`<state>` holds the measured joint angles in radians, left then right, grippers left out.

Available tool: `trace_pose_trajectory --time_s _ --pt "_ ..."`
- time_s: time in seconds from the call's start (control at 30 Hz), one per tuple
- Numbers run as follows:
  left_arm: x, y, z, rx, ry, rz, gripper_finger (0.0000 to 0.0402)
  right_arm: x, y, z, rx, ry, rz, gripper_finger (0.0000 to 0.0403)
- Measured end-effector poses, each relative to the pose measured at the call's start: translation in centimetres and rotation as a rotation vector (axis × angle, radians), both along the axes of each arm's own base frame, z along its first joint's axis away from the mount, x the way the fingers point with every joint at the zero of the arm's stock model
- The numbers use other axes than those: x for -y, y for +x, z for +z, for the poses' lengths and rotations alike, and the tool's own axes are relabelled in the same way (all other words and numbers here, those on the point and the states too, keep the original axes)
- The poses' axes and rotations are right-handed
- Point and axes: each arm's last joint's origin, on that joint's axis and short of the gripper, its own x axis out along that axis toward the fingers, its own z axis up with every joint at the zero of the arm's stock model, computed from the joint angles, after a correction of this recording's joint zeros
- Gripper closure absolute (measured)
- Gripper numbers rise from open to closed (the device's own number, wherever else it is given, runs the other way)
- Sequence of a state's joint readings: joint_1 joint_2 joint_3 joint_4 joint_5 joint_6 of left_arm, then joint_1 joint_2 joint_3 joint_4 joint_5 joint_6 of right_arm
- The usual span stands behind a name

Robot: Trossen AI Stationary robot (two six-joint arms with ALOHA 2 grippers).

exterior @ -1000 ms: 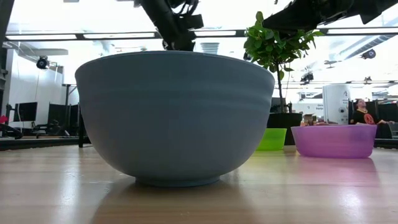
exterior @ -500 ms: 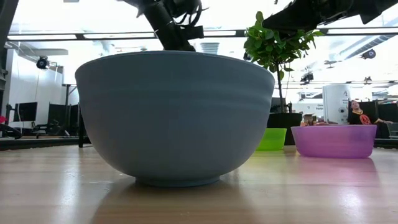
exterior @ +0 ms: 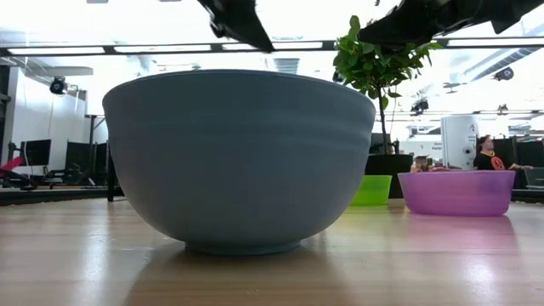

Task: Place and stack bowls onto a shelf
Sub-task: Stack the small green bowl on top of the small orange bowl on the shelf

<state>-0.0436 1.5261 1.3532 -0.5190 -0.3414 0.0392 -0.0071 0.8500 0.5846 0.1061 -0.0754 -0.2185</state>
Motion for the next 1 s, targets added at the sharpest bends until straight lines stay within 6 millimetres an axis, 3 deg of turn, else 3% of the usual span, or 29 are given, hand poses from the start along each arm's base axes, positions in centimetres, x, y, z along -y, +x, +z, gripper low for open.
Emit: trace_pose_trajectory --time_s 0.17,0.3,0.67,1.0 --pt "4.8 -3.0 -1.4 0.050 0.082 -0.187 0.0401 0.1 0.7 -0.2 0.011 0.026 -0.017 0.0394" --pt "6.0 -6.0 -2.3 0.125 0.105 -0.274 0.0401 0.2 1.4 -0.6 0.006 0.066 -0.037 0.0394" --pt "3.8 -14.0 -4.0 0.451 0.081 -0.351 0.0402 0.3 2.9 -1.7 -0.001 0.187 -0.106 0.0394" --pt "2.1 -18.3 -5.2 0.611 0.143 -0.322 0.0402 0.4 3.8 -0.2 0.028 0.286 -0.151 0.0394"
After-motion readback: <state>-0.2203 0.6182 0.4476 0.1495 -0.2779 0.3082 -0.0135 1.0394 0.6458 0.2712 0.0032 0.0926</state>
